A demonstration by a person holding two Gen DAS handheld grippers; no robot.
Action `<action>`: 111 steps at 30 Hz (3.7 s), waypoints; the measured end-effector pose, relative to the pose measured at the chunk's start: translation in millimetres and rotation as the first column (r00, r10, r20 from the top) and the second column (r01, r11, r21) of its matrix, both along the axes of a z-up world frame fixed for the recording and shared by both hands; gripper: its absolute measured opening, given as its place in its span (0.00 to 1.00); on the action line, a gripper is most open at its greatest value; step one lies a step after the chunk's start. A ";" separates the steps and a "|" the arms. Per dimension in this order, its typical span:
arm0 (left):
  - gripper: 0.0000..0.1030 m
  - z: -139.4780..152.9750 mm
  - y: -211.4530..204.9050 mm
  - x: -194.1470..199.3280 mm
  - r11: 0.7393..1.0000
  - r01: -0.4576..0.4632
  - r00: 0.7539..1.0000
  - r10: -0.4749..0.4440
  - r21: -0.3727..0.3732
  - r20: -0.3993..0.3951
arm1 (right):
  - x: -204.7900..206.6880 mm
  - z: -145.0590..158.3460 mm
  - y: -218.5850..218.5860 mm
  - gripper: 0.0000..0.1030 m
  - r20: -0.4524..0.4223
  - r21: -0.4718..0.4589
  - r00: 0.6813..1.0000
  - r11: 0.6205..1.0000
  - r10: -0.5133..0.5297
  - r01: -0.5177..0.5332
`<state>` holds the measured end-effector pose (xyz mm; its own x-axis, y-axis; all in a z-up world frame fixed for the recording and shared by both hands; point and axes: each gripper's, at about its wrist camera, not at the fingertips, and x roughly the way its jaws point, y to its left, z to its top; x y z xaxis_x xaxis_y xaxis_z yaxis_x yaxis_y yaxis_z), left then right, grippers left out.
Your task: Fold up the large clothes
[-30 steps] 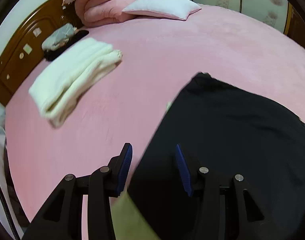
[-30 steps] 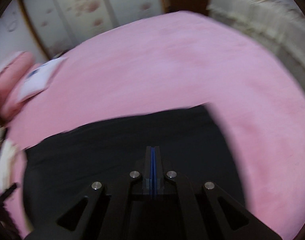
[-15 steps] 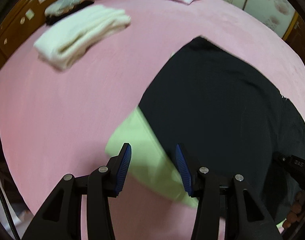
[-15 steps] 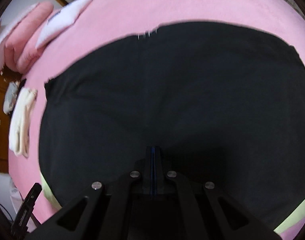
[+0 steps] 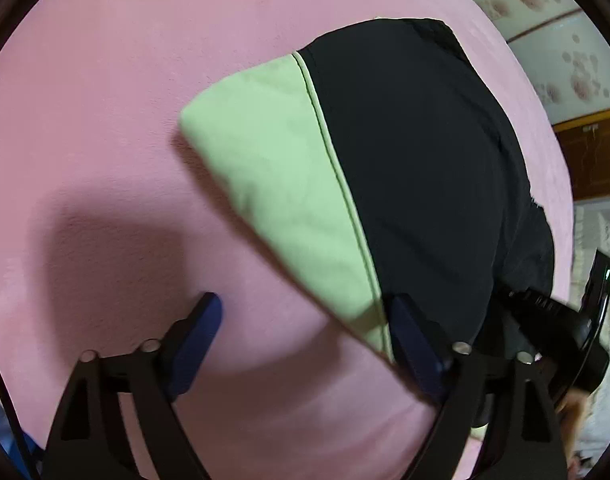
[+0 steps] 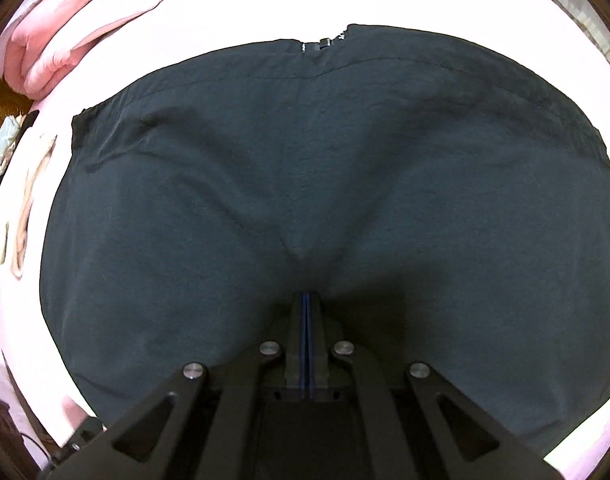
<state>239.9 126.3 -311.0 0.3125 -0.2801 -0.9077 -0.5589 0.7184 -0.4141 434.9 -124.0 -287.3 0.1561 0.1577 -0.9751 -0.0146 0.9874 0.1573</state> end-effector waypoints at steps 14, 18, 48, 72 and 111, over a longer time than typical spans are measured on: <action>0.91 -15.0 15.8 54.8 0.996 -0.088 0.993 0.089 -0.013 0.080 | -5.5 -0.6 33.9 0.00 0.014 -0.036 0.999 0.999 0.036 -0.035; 0.95 -20.5 20.2 75.9 0.983 -0.170 0.980 0.176 -0.069 0.096 | -4.2 0.5 36.8 0.00 0.011 -0.041 0.999 0.998 0.042 -0.042; 0.08 141.1 -89.3 62.3 0.988 0.150 0.746 -0.132 0.029 0.653 | -13.8 -3.0 -3.4 0.00 0.065 0.154 0.996 0.987 -0.060 0.049; 0.09 74.2 -383.0 34.6 0.702 0.688 0.586 -0.686 0.182 0.431 | -70.2 20.4 -362.8 0.00 0.040 0.304 0.898 0.862 -0.437 0.406; 0.82 148.8 -278.1 28.9 0.743 0.592 0.744 -0.653 0.311 0.144 | -52.4 74.9 -316.9 0.02 0.111 0.243 0.946 0.931 -0.305 0.271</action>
<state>268.8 -151.9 -162.3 0.3479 -0.2799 -0.8948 0.1380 0.9593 -0.2464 382.6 -440.9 -212.5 0.3634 0.2943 -0.8839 0.2263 0.8925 0.3902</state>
